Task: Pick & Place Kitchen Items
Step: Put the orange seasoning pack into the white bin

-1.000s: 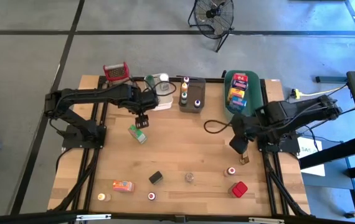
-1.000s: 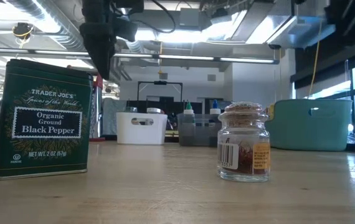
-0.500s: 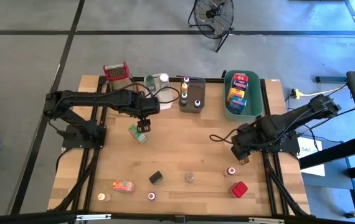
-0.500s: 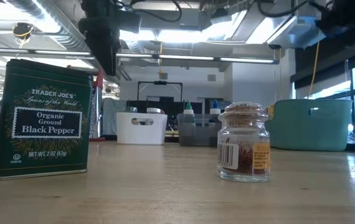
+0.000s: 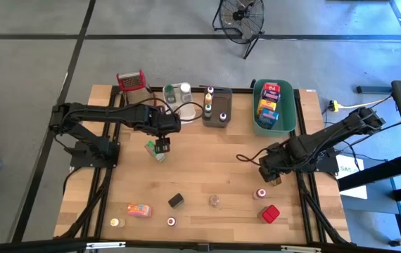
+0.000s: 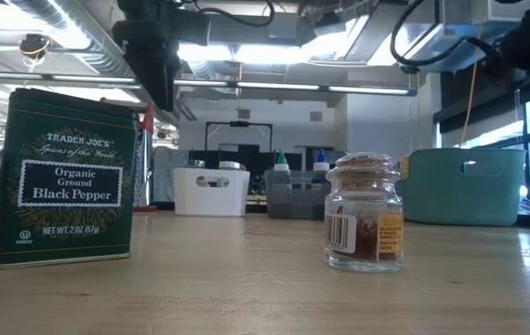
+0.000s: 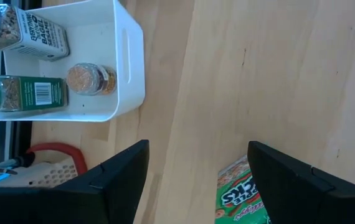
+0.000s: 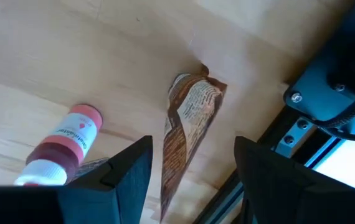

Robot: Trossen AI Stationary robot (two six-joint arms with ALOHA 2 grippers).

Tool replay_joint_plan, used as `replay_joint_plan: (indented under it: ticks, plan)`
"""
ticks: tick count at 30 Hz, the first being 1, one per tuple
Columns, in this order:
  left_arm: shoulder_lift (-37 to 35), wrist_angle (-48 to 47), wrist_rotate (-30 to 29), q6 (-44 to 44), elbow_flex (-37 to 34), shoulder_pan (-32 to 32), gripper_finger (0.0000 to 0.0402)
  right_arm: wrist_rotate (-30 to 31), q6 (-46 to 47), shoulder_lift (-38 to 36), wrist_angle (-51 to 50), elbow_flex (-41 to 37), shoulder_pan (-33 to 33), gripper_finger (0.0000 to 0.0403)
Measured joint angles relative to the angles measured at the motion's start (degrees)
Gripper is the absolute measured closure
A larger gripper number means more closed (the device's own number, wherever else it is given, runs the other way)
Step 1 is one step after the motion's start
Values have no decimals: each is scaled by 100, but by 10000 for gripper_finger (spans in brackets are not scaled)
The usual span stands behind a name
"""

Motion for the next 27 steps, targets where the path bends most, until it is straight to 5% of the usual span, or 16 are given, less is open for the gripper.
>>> replay_joint_plan:
  ticks: [14, 27]
  plan:
    - [87, 289, 0, -42, -11, 0, 134, -222, -208, 0, 510, -611, 7, 184]
    - [821, 455, 37, 485, -11, 4, 135, -310, -745, -2, 844, -705, 15, 322]
